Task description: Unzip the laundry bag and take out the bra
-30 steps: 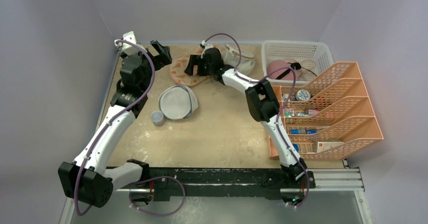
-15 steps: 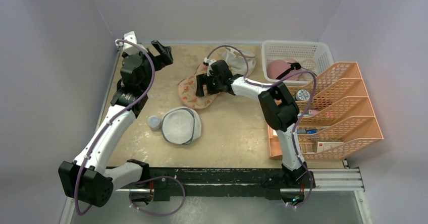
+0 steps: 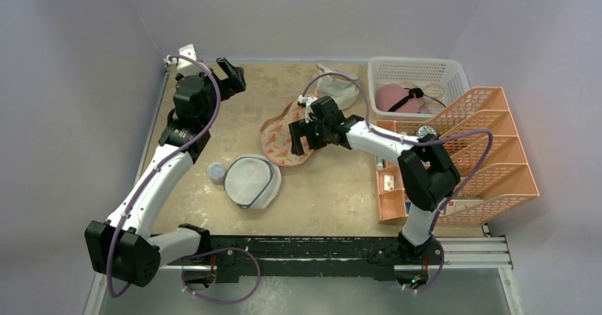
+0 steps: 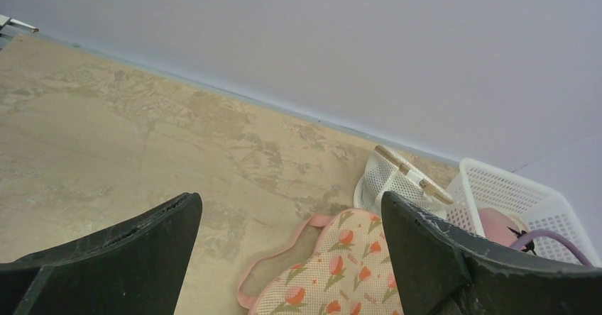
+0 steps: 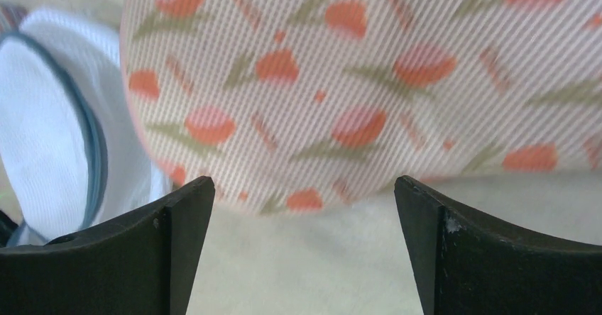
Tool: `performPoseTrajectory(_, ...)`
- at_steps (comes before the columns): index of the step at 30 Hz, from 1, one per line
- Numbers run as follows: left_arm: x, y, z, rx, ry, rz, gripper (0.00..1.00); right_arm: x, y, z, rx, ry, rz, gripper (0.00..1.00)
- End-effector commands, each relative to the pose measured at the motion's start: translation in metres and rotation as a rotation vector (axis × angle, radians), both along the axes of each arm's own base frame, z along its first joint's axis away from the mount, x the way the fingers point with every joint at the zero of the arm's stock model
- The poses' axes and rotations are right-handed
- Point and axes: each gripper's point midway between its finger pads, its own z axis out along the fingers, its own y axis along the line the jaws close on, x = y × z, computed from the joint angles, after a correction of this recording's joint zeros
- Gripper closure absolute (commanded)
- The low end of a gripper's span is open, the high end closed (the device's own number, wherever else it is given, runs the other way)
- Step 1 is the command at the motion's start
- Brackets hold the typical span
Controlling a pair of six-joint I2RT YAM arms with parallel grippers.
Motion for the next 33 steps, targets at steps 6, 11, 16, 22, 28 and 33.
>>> performPoseTrajectory(6,-0.003,0.002,0.029,-0.008,-0.053,0.011,0.04,-0.107,0.072,0.006,0.155,0.115,0.222,0.08)
performPoseTrajectory(11,-0.011,0.015,0.040,0.009,-0.079,0.065,0.03,-0.119,0.122,-0.002,0.261,0.154,0.266,0.21)
performPoseTrajectory(16,-0.013,0.019,0.042,0.019,-0.086,0.081,0.03,-0.092,0.172,-0.002,0.333,0.138,0.283,0.26)
performPoseTrajectory(22,-0.013,0.021,0.040,0.028,-0.083,0.092,0.03,-0.066,0.232,0.031,0.468,0.118,0.344,0.22)
performPoseTrajectory(28,-0.013,0.022,0.040,0.033,-0.083,0.096,0.03,-0.064,0.213,0.072,0.503,0.028,0.345,0.08)
performPoseTrajectory(33,-0.015,0.020,0.045,0.025,-0.093,0.081,0.03,-0.054,0.155,0.094,0.412,-0.117,0.304,0.00)
